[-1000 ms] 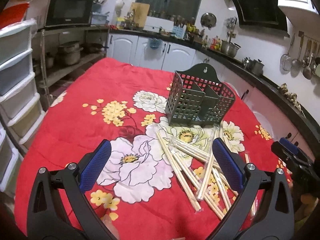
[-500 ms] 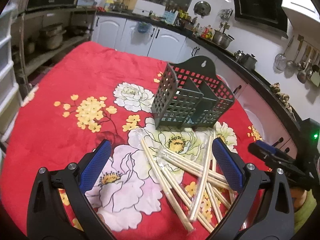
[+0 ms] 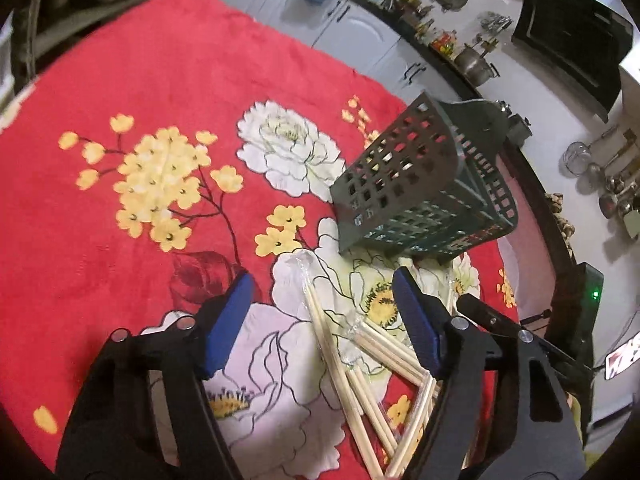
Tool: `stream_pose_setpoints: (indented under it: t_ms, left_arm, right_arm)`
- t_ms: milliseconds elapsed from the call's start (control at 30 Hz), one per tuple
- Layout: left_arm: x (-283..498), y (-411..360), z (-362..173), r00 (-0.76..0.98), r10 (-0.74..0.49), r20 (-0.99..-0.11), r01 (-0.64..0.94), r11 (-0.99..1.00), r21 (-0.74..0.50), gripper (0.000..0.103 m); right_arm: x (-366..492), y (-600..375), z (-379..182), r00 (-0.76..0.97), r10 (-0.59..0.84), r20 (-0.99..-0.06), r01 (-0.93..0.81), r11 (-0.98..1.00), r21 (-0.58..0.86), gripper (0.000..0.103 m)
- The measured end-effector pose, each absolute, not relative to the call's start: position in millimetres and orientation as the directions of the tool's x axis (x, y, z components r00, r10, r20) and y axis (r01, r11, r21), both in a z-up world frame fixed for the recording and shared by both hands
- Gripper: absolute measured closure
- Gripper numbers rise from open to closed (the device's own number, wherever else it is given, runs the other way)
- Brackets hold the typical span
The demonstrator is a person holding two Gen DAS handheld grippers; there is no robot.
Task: Organize utensils
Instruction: 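Lower the left tool and close it on a wrapped chopstick while the right tool grasps another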
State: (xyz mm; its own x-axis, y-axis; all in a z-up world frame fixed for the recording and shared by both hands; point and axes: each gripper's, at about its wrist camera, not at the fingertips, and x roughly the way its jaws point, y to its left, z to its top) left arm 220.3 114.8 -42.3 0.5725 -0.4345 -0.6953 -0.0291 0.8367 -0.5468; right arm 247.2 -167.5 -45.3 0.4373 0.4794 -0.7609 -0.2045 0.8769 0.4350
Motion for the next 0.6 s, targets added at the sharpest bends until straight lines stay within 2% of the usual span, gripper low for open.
stream_pose_setpoints:
  t_ms: [167,300,400,467,600]
  left_arm:
    - [232.4,112.4,-56.4,0.53,-0.489,-0.692,-0.029,0.806,-0.592,0.051]
    - [240.5,106.6,-67.8,0.512,-0.484,-0.71,-0.046,0.81,-0.585,0.057]
    - [245.2,104.4,-71.3,0.514,-0.469,-0.719,-0.048,0.821,-0.57,0.066]
    - [247.8,103.9,-71.7,0.518,-0.46,-0.721,-0.045,0.827,-0.56,0.074]
    - [250.6,104.1,-73.6,0.517,-0.439,-0.734,-0.031,0.848,-0.529,0.087]
  right_arm:
    - [254.9,-173.7,-46.7,0.421,0.503,-0.755,-0.187,0.863,0.47,0.054]
    - [260.8,-173.8,-48.5,0.403,0.512,-0.759,-0.188,0.858,0.479,0.057]
    - [267.4,-170.3,-51.0,0.392,0.518,-0.761,-0.18,0.854,0.489,0.062]
    - [271.2,-168.6,-52.8,0.389,0.525,-0.757,-0.174,0.849,0.499,0.068]
    - [275.0,-170.7,-60.5,0.381,0.534,-0.755,-0.149,0.841,0.52,0.088]
